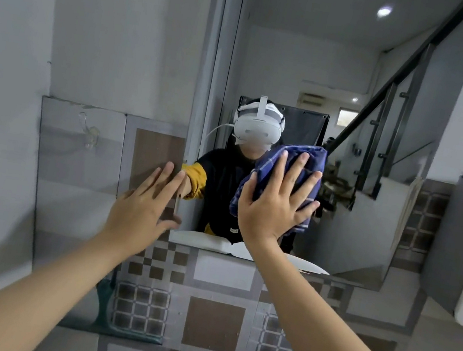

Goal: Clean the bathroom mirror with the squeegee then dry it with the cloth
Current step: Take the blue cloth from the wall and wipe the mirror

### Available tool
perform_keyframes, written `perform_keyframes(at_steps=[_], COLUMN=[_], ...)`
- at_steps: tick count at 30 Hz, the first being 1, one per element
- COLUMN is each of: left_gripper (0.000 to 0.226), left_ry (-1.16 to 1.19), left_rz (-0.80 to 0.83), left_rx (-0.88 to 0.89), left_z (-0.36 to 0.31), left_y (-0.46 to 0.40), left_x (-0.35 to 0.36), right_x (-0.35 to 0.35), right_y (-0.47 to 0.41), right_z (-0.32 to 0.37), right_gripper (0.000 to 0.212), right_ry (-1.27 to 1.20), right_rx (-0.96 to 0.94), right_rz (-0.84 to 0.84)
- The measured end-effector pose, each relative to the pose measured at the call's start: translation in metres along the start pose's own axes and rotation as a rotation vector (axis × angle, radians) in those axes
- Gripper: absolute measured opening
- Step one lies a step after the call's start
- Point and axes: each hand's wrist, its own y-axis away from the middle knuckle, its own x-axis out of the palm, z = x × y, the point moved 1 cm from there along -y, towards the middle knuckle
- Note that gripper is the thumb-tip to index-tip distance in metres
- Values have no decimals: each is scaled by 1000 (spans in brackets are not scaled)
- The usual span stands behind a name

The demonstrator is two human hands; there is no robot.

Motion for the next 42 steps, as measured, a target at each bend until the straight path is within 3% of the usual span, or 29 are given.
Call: perform_keyframes(at_steps=[11,19,24,27,34,42], left_gripper=[83,80,93,97,81,82], left_ry=[-38,-28,-46,-52,-108,-113], left_rz=[-11,-1,13,9,13,22], left_rx=[18,39,34,32,52,42], left_z=[14,19,16,15,14,12], left_y=[25,29,29,29,28,27], left_x=[17,24,25,27,26,27], right_x=[21,17,9,0,-23,-45], right_y=[32,23,5,-3,-23,-46], right_z=[74,44,12,-17,-98,-194], right_gripper=[61,55,56,59,55,57], right_ry=[-10,29,61,93,153,214], right_rx=[-405,-899,-1074,-1080,-1005,-763], right_rz=[105,115,120,94,-18,6])
